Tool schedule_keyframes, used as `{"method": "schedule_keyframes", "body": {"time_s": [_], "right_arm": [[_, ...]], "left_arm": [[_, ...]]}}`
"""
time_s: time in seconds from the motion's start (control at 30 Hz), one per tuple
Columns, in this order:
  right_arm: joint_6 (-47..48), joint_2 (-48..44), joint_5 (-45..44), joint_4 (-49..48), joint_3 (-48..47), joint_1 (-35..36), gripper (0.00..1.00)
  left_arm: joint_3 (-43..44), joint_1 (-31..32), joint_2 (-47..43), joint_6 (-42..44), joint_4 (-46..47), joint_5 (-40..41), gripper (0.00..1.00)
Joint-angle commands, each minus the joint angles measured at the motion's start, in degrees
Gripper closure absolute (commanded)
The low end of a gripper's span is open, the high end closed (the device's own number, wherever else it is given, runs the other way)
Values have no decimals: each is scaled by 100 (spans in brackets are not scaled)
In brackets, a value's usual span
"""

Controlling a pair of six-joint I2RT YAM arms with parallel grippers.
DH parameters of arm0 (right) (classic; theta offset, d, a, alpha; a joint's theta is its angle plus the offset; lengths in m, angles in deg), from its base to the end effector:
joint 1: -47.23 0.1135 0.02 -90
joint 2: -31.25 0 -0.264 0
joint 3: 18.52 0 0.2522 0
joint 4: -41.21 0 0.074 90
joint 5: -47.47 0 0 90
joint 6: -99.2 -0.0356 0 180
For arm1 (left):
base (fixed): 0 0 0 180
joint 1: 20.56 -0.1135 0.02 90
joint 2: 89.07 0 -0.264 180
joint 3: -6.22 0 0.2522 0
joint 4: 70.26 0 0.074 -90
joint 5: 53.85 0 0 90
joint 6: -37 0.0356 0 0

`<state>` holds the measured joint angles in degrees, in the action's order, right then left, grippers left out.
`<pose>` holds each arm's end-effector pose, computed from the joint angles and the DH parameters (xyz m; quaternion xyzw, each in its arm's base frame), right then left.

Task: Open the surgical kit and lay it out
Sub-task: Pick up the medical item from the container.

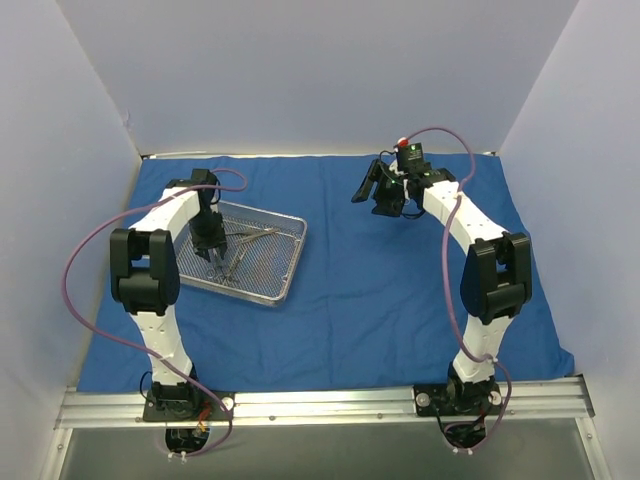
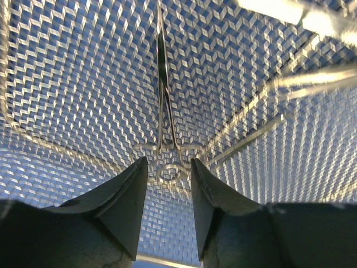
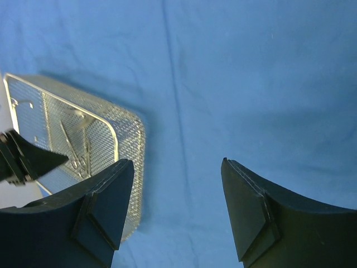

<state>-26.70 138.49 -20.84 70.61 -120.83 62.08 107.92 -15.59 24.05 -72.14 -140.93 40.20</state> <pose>0.4199 0.1250 0.2836 0.0723 0.8699 0.3469 0.3430 0.3847 -0.0309 0.1979 -0.1254 0.9891 0.0201 0.0748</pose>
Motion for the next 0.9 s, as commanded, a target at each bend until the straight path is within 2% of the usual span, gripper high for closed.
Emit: {"method": "schedule_keyframes", "body": {"time_s": [0.0,0.57,0.63,0.77,0.8,0.87], "right_arm": [[118,-467,151,9,101,70,36],[277,-336,230,247,-109,27,36],[285,-318,230,273,-162,18,36],[285,-274,230,352,-303,27,36],[294,-257,239,361,-346,35,36],[320,-178,274,378,-469,88,36]], "left_arm": [[451,-31,210,-117,21,297,55],[1005,-181,1124,-99,276,482,61],[1015,-190,1238,-90,259,447,68],[778,-251,1221,-29,416,280,94],[760,-269,1178,-11,434,271,97],[777,-295,1125,24,408,245,98]]}}
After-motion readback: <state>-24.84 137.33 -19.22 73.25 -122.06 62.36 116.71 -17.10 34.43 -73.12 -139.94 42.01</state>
